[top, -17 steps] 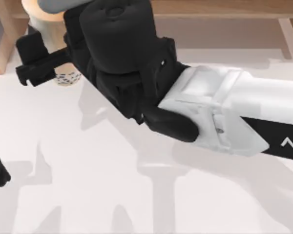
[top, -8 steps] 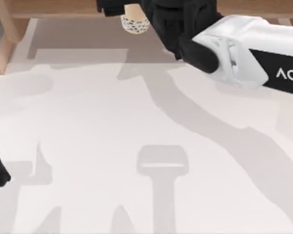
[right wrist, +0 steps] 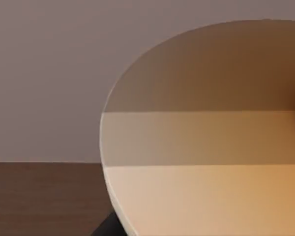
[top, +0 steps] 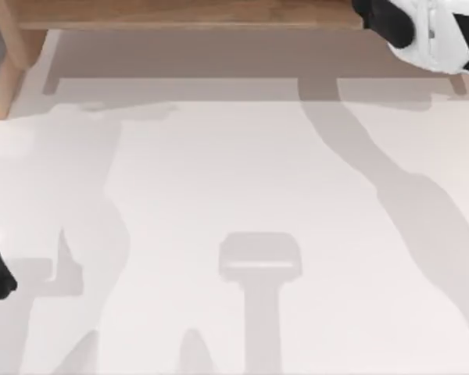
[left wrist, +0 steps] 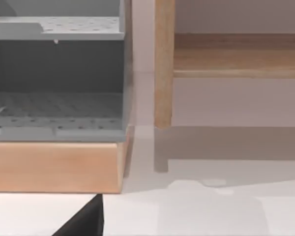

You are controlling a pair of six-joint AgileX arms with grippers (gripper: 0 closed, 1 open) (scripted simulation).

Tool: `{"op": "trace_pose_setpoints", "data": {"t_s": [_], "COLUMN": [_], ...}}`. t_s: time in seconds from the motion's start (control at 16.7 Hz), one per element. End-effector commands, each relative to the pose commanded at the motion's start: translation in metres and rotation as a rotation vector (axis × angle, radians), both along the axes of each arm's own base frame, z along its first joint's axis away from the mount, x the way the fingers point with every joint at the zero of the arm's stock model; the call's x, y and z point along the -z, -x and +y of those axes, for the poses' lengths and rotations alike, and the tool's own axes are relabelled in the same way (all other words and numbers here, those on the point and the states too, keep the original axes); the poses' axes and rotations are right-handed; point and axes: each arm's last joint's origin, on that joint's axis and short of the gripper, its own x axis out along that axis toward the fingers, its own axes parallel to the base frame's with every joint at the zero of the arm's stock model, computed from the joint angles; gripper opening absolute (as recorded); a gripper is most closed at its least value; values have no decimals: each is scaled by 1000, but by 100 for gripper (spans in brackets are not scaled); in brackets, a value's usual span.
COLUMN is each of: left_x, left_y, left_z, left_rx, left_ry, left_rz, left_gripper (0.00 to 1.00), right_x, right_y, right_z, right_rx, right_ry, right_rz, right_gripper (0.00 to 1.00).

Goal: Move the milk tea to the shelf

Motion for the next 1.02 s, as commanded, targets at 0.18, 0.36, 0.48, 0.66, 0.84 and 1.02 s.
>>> {"op": "trace_pose_setpoints", "data": {"t_s": [0.18,0.36,0.48,0.66,0.84,1.02], "left_x": [0,0,0,0,0,0], "left_y": [0,0,0,0,0,0], "left_z": [0,0,0,0,0,0], "left_rx": [0,0,0,0,0,0], "left_ry": [0,0,0,0,0,0], "left_rz": [0,0,0,0,0,0], "left_gripper": [100,100,100,100,100,100], "right_x": [0,0,0,0,0,0], "right_y": [0,0,0,0,0,0], "right_z": [0,0,0,0,0,0], "right_rx": [0,0,0,0,0,0], "right_ry": [0,0,0,0,0,0], "right_rz": [0,0,0,0,0,0], "right_gripper": [0,15,30,53,75,98]}}
